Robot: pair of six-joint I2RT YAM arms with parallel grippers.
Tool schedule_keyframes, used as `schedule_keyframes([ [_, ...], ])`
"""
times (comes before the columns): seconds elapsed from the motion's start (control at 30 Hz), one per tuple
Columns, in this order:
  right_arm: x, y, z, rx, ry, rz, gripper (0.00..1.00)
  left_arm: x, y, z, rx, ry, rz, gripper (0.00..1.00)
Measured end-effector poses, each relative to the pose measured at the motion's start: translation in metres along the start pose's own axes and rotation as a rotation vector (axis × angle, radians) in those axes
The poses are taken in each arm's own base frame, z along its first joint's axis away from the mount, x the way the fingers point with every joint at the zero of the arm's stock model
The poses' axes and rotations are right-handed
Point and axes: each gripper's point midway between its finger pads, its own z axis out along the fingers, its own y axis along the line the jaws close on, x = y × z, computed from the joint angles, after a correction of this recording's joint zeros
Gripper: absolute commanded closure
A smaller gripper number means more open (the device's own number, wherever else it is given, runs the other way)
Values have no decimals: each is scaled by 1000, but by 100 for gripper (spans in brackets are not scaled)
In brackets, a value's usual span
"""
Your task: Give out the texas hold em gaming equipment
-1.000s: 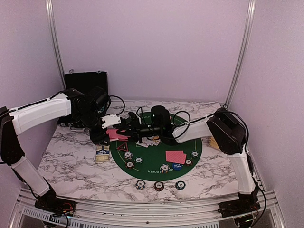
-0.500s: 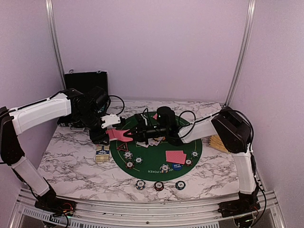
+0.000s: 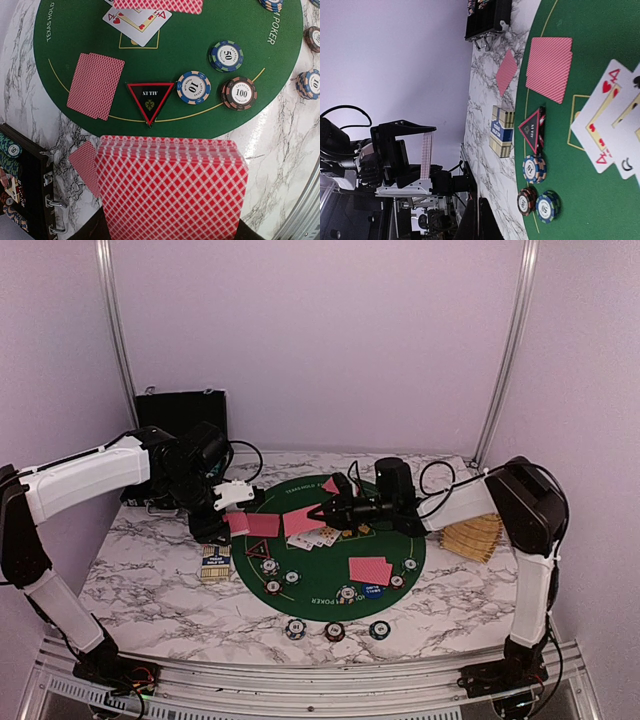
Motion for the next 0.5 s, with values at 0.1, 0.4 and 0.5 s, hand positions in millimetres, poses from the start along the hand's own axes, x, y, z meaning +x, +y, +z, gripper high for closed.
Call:
schedule_keyframes([
  [0.1, -14, -11, -18, 43, -39, -10, 100, 0, 0, 0, 0, 0, 0, 100],
  [0.4, -32, -62, -51, 225, -96, -26, 100, 0, 0, 0, 0, 0, 0, 100],
  [0.5, -34, -76, -52, 280, -95, -37, 100, 0, 0, 0, 0, 0, 0, 100],
])
